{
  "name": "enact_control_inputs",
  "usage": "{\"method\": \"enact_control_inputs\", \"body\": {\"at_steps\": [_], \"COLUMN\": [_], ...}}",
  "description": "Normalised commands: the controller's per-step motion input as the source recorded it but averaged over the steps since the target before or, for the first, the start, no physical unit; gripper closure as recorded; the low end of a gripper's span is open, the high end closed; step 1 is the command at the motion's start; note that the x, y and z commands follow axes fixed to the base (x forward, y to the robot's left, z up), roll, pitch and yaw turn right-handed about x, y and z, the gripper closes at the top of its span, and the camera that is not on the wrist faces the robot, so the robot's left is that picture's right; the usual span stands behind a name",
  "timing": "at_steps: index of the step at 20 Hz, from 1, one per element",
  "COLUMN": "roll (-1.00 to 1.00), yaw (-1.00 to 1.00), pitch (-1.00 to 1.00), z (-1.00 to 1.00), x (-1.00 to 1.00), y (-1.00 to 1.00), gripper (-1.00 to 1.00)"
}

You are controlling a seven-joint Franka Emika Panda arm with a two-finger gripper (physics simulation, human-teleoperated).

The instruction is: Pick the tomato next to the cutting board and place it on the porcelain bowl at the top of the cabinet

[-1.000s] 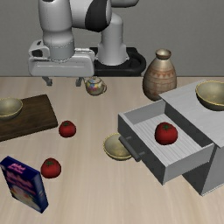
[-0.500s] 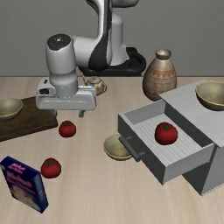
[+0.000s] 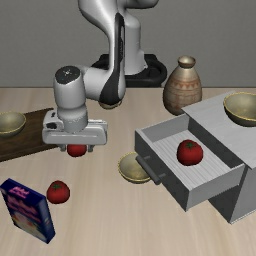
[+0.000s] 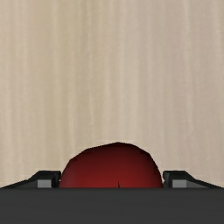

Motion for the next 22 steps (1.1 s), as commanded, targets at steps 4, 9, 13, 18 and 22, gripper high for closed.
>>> {"method": "enact_control_inputs", "body": {"at_steps": [4, 9, 13, 18, 22], "roll": [0.0, 0.0, 0.0, 0.0, 0.0], "yaw": [0.0, 0.0, 0.0, 0.0, 0.0], "pitch": [0.0, 0.0, 0.0, 0.0, 0.0], "z": [0.0, 0.2, 0.5, 1.0, 1.0], "x": [0.0, 0.0, 0.0, 0.0, 0.0], "y": [0.0, 0.0, 0.0, 0.0, 0.0], "gripper": [1.0, 1.0, 1.0, 1.0, 1.0]}}
